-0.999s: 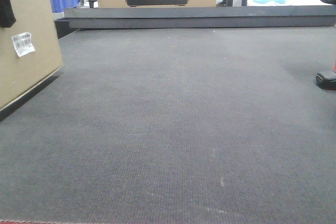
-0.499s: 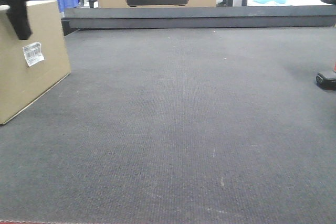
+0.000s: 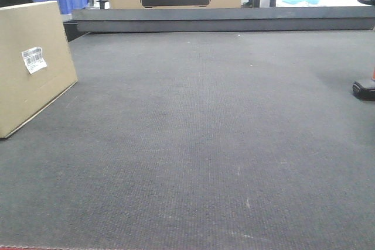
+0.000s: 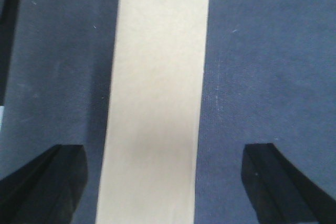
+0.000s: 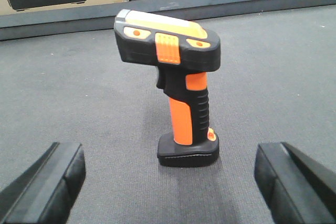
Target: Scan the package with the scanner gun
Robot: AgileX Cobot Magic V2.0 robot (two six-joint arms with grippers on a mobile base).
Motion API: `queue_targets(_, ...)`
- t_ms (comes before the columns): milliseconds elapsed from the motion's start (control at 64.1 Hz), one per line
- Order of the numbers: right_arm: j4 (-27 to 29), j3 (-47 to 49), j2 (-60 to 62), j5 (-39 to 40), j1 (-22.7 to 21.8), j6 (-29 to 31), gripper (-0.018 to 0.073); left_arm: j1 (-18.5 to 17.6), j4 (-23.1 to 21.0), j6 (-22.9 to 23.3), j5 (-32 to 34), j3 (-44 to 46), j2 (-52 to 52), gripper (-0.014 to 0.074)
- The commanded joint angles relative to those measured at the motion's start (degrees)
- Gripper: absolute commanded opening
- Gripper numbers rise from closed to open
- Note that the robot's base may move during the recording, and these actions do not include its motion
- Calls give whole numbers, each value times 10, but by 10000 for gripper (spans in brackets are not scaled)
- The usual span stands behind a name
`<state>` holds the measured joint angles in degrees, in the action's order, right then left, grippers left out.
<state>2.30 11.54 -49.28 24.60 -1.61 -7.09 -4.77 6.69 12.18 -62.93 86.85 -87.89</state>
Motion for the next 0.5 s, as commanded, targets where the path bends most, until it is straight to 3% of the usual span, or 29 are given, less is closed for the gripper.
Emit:
queue_targets(0,-3,-2,5,2,1,1,560,-2,0,6,-10,3,35,446)
queue_targets(78,-3,-2,8,-7,1,1,560,-2,1,5,-8,-9,64,346)
queue_targets(218,-3,-2,22,-57,1,1,512,12,1,5,-11,-71,128,53)
queue_targets(297,-3,-2,36,-90,1,1,384,31,1,2,20,-126,172,-111)
queue_targets(484,-3,-2,87,-148,1,1,-75,77,-4,-10,97,-263,270,-108)
